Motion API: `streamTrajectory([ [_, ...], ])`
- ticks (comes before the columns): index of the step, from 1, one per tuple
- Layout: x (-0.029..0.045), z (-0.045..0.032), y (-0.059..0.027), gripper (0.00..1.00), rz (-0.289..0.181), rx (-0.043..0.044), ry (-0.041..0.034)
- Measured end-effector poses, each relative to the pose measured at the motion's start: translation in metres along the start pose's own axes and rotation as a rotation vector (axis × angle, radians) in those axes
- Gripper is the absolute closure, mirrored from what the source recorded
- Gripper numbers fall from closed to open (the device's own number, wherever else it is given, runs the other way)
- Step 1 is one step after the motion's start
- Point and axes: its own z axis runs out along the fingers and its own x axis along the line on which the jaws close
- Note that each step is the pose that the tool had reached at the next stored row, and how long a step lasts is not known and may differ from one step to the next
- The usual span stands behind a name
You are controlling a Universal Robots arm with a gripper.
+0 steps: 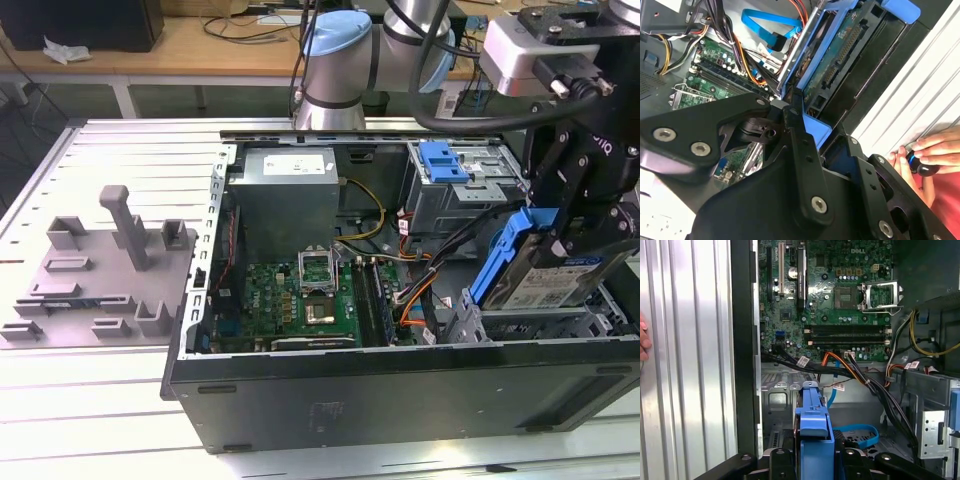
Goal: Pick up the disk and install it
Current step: 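Insert the disk into the insertion slot, then insert the first disk wire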
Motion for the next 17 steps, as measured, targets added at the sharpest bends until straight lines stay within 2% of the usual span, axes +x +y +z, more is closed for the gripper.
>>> streamTrajectory([
  [8, 0.0003, 0.0007, 0.0000, 0.62, 0.000, 0.0000, -0.0002],
  [9, 0.0003, 0.0007, 0.0000, 0.56, 0.000, 0.0000, -0.0001],
  [17, 0.0007, 0.0007, 0.0000, 0.56, 0.000, 0.0000, -0.0001],
])
